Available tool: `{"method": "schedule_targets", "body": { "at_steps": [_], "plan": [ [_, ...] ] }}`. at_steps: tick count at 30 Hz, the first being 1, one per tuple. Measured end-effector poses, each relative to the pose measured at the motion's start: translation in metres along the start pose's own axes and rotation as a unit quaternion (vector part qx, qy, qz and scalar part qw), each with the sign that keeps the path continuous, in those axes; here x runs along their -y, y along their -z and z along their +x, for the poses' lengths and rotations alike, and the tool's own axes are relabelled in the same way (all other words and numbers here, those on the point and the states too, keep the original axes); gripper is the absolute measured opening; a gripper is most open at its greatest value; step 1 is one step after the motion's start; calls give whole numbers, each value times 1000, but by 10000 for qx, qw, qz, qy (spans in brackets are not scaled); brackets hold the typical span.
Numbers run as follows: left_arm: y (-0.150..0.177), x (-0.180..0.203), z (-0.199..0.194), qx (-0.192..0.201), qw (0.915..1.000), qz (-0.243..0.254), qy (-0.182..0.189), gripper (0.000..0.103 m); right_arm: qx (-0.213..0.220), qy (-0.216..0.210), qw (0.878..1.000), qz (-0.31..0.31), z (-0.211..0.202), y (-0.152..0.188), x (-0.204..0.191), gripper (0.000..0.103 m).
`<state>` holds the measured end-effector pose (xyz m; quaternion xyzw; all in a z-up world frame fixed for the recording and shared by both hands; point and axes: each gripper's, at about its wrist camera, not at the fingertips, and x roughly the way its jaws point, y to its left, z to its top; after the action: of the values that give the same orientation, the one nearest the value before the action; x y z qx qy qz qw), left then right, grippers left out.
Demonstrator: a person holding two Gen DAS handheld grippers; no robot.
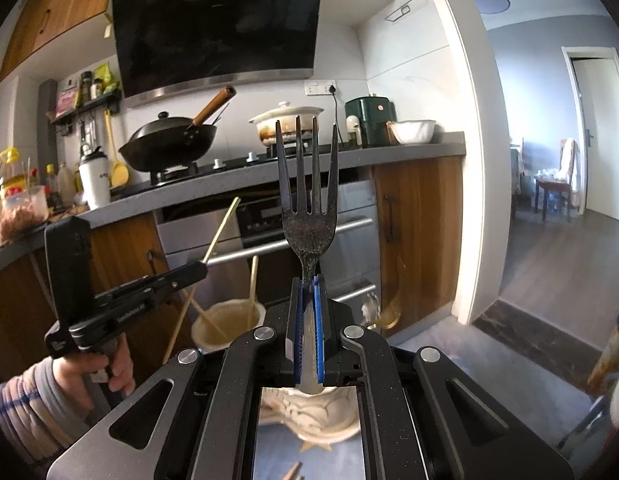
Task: Organize utensils
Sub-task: 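Carry the chopstick and silver fork up over the utensil holder, then drop the chopstick into the tall cup with left while right drops fork into small cup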
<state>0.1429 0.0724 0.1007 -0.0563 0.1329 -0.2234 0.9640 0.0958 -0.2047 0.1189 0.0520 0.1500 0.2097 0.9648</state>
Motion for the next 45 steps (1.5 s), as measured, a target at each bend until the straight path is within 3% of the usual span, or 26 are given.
{"method": "schedule_targets", "body": {
  "at_steps": [15, 30, 45],
  "plan": [
    [-16, 12, 35, 389, 9990, -164, 157, 6, -143, 69, 9998, 81, 34, 10, 5, 6],
    [4, 28, 34, 248, 9993, 287, -1, 6, -873, 40, 9962, -35, 65, 35, 1, 6],
    [1, 30, 26, 178, 9988, 443, -102, 7, -1265, 92, 9918, -171, 93, 49, -4, 6]
  ]
}}
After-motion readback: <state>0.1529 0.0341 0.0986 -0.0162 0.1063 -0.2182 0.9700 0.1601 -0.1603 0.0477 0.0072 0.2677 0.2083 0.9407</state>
